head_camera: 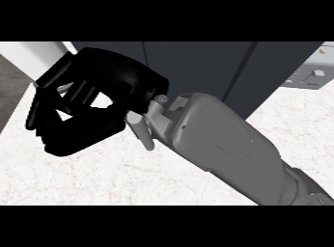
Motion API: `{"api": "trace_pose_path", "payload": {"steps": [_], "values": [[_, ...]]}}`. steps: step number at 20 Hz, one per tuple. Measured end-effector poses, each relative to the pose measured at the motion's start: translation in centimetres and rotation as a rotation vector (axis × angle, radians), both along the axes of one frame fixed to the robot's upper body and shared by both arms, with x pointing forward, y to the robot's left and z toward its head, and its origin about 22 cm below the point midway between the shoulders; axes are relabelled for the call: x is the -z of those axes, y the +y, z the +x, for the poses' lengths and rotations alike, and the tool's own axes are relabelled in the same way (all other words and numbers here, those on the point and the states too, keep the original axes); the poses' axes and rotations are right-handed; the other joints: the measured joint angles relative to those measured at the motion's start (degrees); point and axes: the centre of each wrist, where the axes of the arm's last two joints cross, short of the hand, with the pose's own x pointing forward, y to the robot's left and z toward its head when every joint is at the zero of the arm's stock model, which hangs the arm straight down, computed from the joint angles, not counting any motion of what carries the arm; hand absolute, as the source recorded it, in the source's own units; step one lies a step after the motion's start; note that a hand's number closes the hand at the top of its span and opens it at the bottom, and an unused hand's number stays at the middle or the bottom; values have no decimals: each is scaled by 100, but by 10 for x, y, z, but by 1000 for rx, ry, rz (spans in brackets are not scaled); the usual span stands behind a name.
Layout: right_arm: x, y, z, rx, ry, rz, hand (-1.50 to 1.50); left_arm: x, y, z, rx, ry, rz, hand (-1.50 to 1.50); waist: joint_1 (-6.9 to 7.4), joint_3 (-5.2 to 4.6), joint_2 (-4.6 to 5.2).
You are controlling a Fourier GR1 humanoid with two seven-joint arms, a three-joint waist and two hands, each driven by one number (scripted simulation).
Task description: Pick up the wine, place it into the cabinet and close the cabinet
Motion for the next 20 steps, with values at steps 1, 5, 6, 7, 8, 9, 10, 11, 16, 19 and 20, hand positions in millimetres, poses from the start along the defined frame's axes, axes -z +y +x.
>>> {"api": "trace_pose_path", "payload": {"steps": [1, 5, 6, 7, 8, 9, 10, 11, 16, 19, 20], "values": [[2, 3, 3, -44, 19, -32, 150, 0, 1, 1, -3, -5, 2, -150, -5, -2, 4], [18, 5, 22, -156, 89, -125, 150, -1, 5, -4, -13, -2, 0, -150, -58, 2, -18], [20, 6, 27, -171, 111, -133, 150, 0, 6, -5, -13, -2, 0, -150, -64, 2, -20], [22, 6, 32, -184, 129, -137, 150, 2, 7, -7, -16, -3, 3, -150, -74, 2, -25], [23, 6, 38, -191, 147, -137, 150, 2, 9, -8, -18, -2, 3, -150, -75, 1, -23], [24, 5, 44, -201, 163, -135, 150, 0, 9, -9, -17, 1, 2, -150, -82, 2, -27], [24, 5, 48, -212, 180, -129, 150, 0, 11, -9, -21, -1, 3, -150, -92, 2, -25], [26, 6, 51, -221, 193, -120, 150, 0, 12, -8, -23, 1, 1, -150, -112, 2, -25], [37, 2, 68, -274, 230, -66, 150, 3, 17, -8, -35, -4, -3, -150, -158, -4, -42], [40, -2, 77, -282, 242, -46, 150, -1, 22, -8, -37, -5, 5, -150, -171, -17, -68], [41, -3, 80, -288, 243, -42, 150, 0, 24, -8, -39, -2, 4, -150, -171, -19, -81]]}}
